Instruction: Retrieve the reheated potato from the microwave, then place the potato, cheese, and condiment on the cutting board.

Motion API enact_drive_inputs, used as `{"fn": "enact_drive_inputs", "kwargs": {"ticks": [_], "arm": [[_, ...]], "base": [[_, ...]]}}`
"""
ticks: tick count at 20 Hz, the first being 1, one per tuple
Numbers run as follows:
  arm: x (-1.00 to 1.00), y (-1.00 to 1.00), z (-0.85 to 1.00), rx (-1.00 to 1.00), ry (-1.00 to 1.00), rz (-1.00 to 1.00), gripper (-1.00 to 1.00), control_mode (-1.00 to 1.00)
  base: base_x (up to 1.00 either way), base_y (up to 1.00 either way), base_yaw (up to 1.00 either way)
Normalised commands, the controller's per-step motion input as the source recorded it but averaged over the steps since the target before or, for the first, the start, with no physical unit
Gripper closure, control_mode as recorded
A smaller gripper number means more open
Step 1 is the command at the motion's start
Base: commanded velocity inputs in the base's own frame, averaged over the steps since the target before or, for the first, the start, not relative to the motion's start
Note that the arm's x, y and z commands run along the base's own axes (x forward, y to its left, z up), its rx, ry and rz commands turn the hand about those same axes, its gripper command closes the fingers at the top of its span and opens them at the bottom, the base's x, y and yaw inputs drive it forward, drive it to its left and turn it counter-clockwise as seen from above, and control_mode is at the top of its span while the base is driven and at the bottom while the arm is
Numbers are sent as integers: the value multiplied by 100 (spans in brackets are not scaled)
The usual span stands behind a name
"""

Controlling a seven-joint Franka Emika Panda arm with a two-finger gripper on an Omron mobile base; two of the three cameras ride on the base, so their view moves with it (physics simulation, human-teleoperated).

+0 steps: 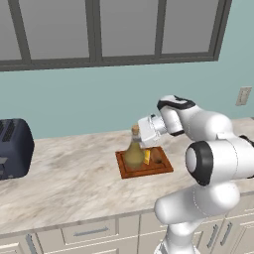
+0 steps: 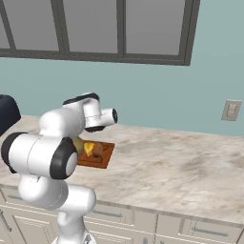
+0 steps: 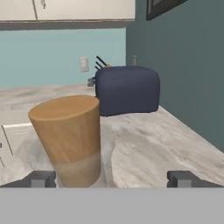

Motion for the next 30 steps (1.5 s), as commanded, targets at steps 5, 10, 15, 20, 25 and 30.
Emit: {"fn": "enact_drive_inputs", "kwargs": {"ticks": [5,10,15,20,25,30], "arm": [[8,1,-7,9,0,1,-100,-100],[11,-6,-11,0,0,2,-100,-100],[-7,-3,-11,0,0,3,-100,-100],[-25,-4,-15,0,0,4,-100,-100],[-34,-1,-9,0,0,1,-100,-100],[-8,0,-5,0,0,0,-100,-100]], "base": [[0,0,0],[0,0,0],[0,0,0],[0,0,0],[0,0,0],[0,0,0]]}}
